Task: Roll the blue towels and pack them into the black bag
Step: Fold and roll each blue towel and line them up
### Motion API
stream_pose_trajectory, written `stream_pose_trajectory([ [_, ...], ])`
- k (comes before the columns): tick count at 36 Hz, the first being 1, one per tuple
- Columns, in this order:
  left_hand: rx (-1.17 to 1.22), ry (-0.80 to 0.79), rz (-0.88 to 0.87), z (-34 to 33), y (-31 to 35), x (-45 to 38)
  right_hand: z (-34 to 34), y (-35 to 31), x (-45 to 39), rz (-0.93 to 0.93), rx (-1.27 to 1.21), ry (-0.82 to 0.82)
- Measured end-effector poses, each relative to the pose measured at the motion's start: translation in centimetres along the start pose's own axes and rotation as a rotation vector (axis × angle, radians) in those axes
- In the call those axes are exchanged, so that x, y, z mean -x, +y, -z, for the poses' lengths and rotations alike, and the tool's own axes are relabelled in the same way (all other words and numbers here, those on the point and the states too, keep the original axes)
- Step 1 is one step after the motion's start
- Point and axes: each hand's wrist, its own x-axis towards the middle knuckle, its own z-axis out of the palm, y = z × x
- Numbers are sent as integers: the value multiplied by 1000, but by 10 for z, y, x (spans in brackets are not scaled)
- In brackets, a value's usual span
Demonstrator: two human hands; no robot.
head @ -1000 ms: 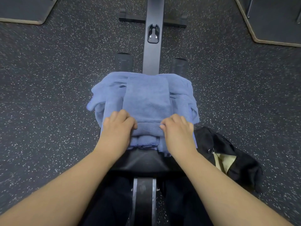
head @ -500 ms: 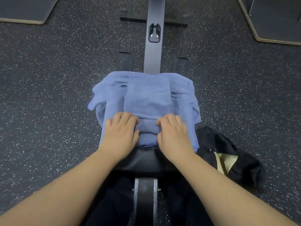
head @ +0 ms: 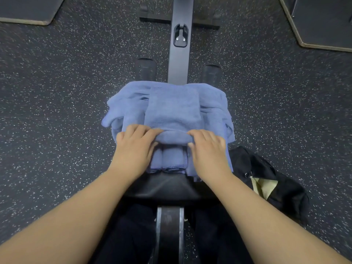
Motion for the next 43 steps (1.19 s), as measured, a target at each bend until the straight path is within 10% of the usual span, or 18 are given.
stream_pose_trajectory([
  [29,92,-286,191,17,2,3,37,5,-3,-137,-206,-493],
  [43,58,32,197,6,13,-2,23,2,-2,-150,-36,-370],
])
